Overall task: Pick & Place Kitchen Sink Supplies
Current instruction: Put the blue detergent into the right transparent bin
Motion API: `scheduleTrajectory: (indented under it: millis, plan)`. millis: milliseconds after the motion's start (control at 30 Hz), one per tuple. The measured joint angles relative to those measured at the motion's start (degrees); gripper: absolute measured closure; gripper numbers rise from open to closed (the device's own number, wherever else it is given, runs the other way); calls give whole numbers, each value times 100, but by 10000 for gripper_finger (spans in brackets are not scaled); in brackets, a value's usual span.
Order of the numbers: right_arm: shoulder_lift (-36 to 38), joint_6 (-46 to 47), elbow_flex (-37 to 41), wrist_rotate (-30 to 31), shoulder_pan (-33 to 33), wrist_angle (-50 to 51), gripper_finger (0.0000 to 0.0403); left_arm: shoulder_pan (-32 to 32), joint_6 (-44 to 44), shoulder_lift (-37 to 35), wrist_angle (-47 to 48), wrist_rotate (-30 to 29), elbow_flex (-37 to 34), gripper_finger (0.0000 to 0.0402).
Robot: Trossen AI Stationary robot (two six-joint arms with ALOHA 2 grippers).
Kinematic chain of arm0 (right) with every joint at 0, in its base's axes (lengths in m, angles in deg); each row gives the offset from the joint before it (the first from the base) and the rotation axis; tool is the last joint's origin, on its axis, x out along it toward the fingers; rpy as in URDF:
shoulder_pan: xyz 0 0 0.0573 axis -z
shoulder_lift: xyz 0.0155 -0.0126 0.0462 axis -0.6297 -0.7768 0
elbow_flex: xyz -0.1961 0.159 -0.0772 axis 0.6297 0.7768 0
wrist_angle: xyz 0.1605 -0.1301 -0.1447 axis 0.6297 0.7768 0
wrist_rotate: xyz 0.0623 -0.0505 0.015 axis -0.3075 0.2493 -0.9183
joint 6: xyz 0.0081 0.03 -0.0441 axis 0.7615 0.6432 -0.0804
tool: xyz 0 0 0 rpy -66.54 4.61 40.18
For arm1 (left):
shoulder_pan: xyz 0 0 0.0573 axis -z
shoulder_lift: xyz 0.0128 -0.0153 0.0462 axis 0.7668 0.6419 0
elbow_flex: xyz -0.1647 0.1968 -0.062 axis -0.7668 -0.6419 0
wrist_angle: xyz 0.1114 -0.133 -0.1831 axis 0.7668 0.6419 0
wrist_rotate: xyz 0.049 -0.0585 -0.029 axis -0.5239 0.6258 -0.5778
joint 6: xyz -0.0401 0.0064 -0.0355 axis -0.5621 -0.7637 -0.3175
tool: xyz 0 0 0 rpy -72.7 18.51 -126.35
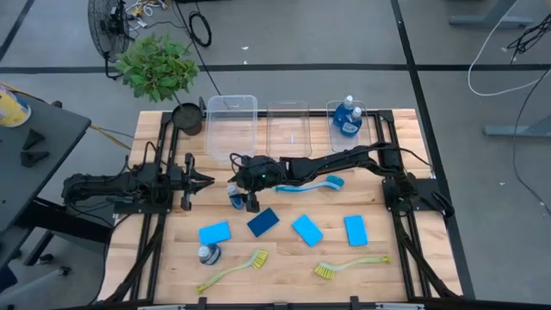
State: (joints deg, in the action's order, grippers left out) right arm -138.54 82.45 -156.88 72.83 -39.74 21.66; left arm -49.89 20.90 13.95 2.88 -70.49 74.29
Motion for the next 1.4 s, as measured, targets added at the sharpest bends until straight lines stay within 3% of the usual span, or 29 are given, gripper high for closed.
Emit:
scheduleTrajectory:
  millis: [333, 800, 1400]
  plan:
    - [-7, -99, 0, -61, 90, 76, 171, -1, 0, 0, 0, 1, -1, 358]
    - [-7, -102, 0, -298, 96, 247, 280, 0, 1, 0, 0, 1, 0, 358]
    - [480, -2, 0, -98, 105, 531, 282, 0, -1, 0, 0, 1, 1, 358]
